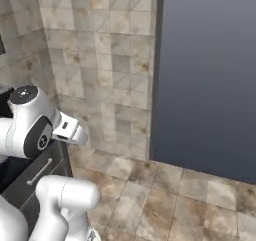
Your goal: Pick the tangerine and banana from the fridge and place them on the plate next to the blender to make a fruit smoothie.
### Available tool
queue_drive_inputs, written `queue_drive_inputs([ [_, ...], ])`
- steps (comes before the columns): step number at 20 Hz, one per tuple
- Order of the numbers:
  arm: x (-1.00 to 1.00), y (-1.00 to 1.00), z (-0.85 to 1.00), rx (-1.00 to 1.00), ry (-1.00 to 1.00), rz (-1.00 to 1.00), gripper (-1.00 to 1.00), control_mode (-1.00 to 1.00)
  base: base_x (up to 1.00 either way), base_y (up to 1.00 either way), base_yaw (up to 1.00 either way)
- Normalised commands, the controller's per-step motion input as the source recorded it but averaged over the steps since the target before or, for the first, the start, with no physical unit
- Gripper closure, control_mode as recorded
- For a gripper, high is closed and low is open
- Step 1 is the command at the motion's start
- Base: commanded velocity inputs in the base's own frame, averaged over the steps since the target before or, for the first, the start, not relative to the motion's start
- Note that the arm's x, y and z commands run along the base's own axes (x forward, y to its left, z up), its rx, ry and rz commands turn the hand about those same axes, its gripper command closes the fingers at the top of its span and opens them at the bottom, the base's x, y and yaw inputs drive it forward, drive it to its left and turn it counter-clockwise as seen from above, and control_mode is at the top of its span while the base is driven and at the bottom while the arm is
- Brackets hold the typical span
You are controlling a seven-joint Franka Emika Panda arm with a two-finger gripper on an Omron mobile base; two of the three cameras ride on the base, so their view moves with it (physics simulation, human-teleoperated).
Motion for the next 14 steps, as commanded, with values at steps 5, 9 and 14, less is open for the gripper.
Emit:
queue_drive_inputs([
  [5, 0.0, 0.0, 0.0, 0.0, 0.0, 0.0, -1.0, 1.0, -0.05, -0.11, -0.87],
  [9, 0.0, 0.0, 0.0, 0.0, 0.0, 0.0, -1.0, 1.0, 0.0, -0.31, -0.81],
  [14, 0.0, 0.0, 0.0, 0.0, 0.0, 0.0, -1.0, 1.0, 0.0, -0.34, -0.8],
])
